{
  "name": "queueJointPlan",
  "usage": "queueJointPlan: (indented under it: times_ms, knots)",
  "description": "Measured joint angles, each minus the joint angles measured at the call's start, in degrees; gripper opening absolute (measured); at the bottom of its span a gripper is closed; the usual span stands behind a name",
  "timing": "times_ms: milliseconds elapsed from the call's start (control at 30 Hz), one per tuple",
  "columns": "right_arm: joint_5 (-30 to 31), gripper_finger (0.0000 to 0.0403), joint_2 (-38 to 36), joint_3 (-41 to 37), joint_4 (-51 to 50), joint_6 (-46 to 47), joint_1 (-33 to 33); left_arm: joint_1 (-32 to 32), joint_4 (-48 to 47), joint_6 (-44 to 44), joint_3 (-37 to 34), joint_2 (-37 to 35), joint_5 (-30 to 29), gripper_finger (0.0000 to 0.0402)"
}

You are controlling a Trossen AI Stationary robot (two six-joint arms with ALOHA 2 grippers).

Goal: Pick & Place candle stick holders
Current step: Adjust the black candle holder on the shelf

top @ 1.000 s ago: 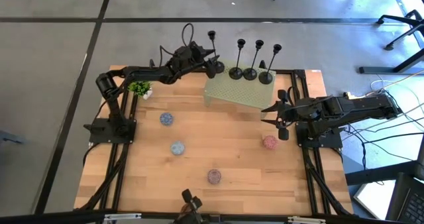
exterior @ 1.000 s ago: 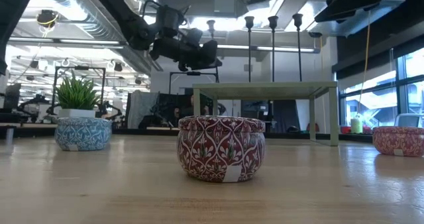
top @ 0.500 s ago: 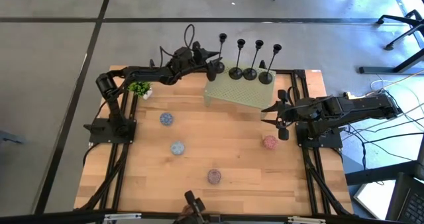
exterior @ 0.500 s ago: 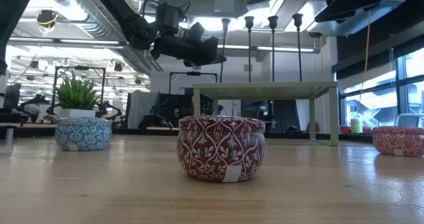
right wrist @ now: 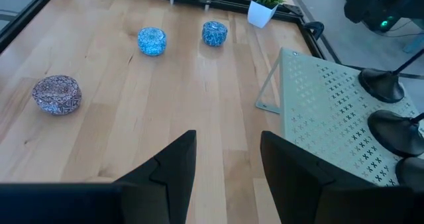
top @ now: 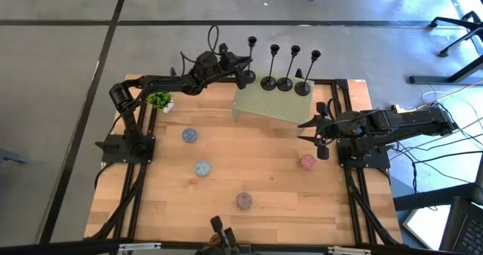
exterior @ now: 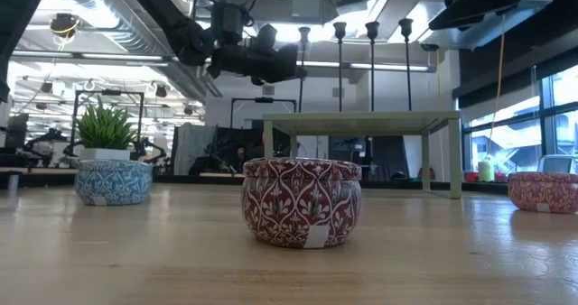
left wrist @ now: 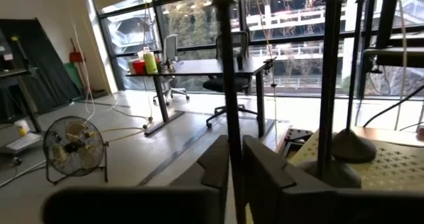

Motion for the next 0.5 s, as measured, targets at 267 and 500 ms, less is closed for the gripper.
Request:
queueJointPlan:
  times_ms: [267,500]
  knots:
    - [0.0,0.0172,0.0,0.0,0.0,0.0,0.0,-0.9,0.0,-1.1,0.1,0.0,-0.1,0.0011]
    - [0.0,0.0171,0.0,0.0,0.0,0.0,0.0,-2.4,0.1,-2.8,0.1,0.0,0.1,0.0011]
